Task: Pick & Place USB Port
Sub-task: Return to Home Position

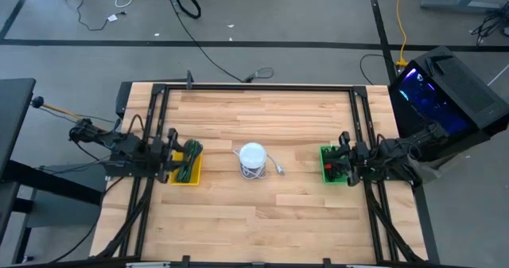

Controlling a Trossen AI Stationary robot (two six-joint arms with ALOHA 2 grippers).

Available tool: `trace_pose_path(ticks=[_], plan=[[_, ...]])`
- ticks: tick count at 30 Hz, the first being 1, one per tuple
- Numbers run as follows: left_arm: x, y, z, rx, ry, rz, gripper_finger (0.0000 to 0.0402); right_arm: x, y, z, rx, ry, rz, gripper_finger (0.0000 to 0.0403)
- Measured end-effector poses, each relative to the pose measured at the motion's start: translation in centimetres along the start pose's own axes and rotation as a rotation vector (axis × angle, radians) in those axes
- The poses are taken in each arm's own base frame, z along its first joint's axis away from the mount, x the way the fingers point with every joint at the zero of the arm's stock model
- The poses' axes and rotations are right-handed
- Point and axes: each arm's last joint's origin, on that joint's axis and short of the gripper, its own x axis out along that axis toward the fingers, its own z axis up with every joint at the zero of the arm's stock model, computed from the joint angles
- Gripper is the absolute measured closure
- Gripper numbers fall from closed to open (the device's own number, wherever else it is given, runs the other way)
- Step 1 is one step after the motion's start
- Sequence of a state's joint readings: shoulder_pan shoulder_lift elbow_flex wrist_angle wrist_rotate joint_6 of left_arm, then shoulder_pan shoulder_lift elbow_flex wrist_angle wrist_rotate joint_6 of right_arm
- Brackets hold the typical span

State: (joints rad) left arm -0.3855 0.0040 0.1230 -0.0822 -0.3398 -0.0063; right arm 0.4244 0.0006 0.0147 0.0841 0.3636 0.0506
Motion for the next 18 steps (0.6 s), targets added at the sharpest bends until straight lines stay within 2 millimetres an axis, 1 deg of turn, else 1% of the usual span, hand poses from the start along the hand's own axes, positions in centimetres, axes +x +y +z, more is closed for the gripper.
trace_pose_path(ticks=[4,7,12,15,18], plan=[[0.0,-0.3,-0.3,-0.031,0.032,-0.095,0.0234,0.0,0.0,0.0,0.013,0.004,0.016,0.0337],[0.0,-0.3,-0.7,-0.045,0.07,-0.091,0.0234,0.0,0.0,-0.1,0.018,0.006,0.016,0.0337],[0.0,-0.4,-0.5,-0.052,0.053,-0.132,0.0234,0.0,0.0,-0.1,0.016,0.01,0.015,0.0337],[0.0,-0.5,-1.0,-0.064,0.076,-0.173,0.0234,0.0,0.0,-0.1,0.014,0.014,0.014,0.0337],[0.5,-0.7,-2.3,-0.074,0.052,-0.182,0.0234,0.0,0.0,-0.1,0.015,0.014,0.014,0.0337]])
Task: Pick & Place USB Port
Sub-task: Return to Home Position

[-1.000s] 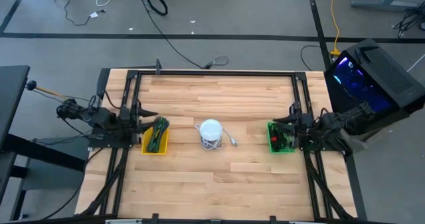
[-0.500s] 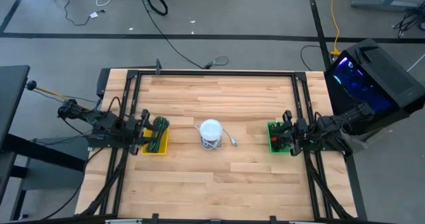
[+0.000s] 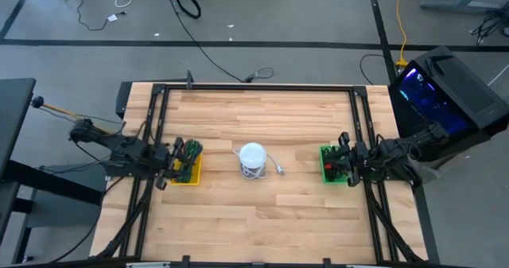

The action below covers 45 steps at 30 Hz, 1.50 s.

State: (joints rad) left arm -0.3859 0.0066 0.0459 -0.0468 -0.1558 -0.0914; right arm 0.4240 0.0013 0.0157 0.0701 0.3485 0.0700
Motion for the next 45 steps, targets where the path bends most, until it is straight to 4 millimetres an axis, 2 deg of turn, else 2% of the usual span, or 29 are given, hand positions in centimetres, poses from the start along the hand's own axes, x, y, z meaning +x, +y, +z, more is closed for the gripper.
trace_pose_path(ticks=[5,8,13,25,32,35,39,45], plan=[[0.3,0.1,0.0,0.004,-0.039,0.044,0.0234,0.0,0.0,0.0,0.0,0.001,-0.002,0.0337],[0.1,0.1,1.0,-0.066,-0.078,0.05,0.0234,0.0,0.0,-0.1,-0.002,0.006,-0.002,0.0337],[0.1,0.1,0.9,-0.15,-0.072,0.04,0.0234,0.0,0.0,-0.1,-0.004,0.01,-0.003,0.0337],[0.1,0.1,0.9,-0.153,-0.072,0.039,0.0234,0.0,-0.1,0.0,-0.003,0.005,-0.007,0.0337],[0.1,0.1,0.9,-0.154,-0.079,0.044,0.0234,0.3,-1.2,0.0,-0.015,0.001,-0.115,0.0337],[0.4,0.6,-0.2,-0.154,-0.069,0.083,0.0234,0.3,-1.9,0.1,-0.02,-0.006,-0.184,0.0337],[0.4,1.1,-0.3,-0.166,-0.071,0.137,0.0234,0.3,-2.6,0.2,-0.025,-0.017,-0.257,0.0337],[0.3,1.7,-0.2,-0.167,-0.092,0.201,0.0234,0.3,-2.9,0.2,-0.027,-0.019,-0.283,0.0337]])
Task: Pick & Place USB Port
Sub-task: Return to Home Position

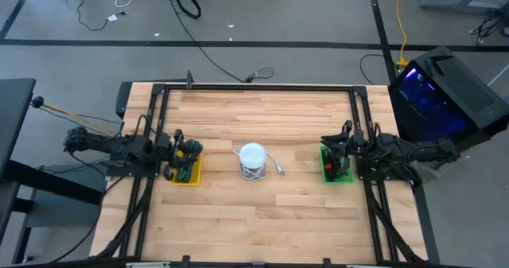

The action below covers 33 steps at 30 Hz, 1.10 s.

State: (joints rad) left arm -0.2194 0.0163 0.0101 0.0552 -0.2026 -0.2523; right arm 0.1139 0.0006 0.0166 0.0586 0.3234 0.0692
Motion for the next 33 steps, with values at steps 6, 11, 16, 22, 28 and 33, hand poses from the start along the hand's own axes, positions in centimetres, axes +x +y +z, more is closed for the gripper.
trace_pose_path(ticks=[6,11,16,22,28,33], plan=[[-0.02,0.57,0.33,-0.001,-0.04,0.058,0.0234,-0.02,0.08,0.0,0.001,0.0,0.009,0.0337],[0.0,0.74,0.38,0.0,-0.047,0.076,0.0234,-0.07,0.26,-0.01,0.002,0.002,0.028,0.0337],[0.02,0.75,0.36,0.0,-0.045,0.077,0.0234,-0.07,0.25,0.0,0.003,0.001,0.027,0.0337],[0.02,0.74,0.38,0.0,-0.048,0.076,0.0234,-0.02,0.26,-0.08,-0.001,0.01,0.027,0.0337],[0.03,0.72,0.39,0.0,-0.048,0.073,0.0234,-0.02,0.26,-0.07,0.0,0.009,0.027,0.0337],[0.26,0.78,0.11,0.006,-0.015,0.084,0.0234,-0.02,0.26,-0.07,0.0,0.009,0.026,0.0337]])
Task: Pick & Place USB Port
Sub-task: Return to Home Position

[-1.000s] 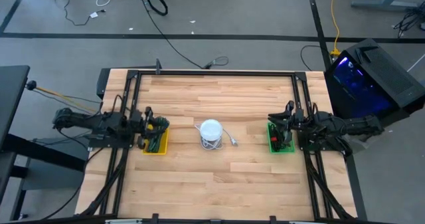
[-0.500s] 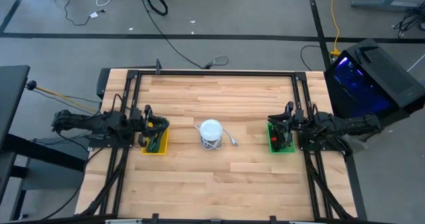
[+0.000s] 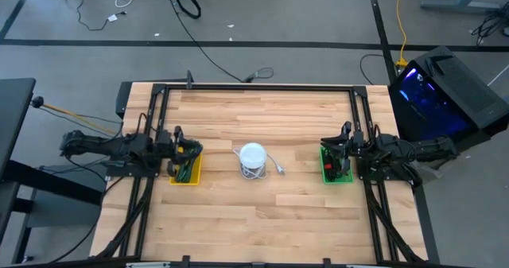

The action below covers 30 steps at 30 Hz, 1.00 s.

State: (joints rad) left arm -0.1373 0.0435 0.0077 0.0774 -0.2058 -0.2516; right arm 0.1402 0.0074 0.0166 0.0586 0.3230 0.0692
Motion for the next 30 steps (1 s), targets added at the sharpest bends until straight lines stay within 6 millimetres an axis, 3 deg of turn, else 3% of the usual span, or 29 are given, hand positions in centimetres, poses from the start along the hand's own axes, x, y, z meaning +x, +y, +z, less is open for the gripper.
trace_pose_path(ticks=[11,19,30], plan=[[-0.01,-0.02,0.01,0.012,-0.002,-0.003,0.0234,0.0,0.0,0.0,0.0,0.0,0.0,0.0337],[-0.18,-0.34,0.09,0.182,-0.004,-0.113,0.0234,0.0,0.0,0.0,0.0,0.0,0.0,0.0337],[-0.18,-0.27,-0.14,0.186,0.018,-0.108,0.0234,0.0,0.0,-0.01,0.0,0.001,0.0,0.0337]])
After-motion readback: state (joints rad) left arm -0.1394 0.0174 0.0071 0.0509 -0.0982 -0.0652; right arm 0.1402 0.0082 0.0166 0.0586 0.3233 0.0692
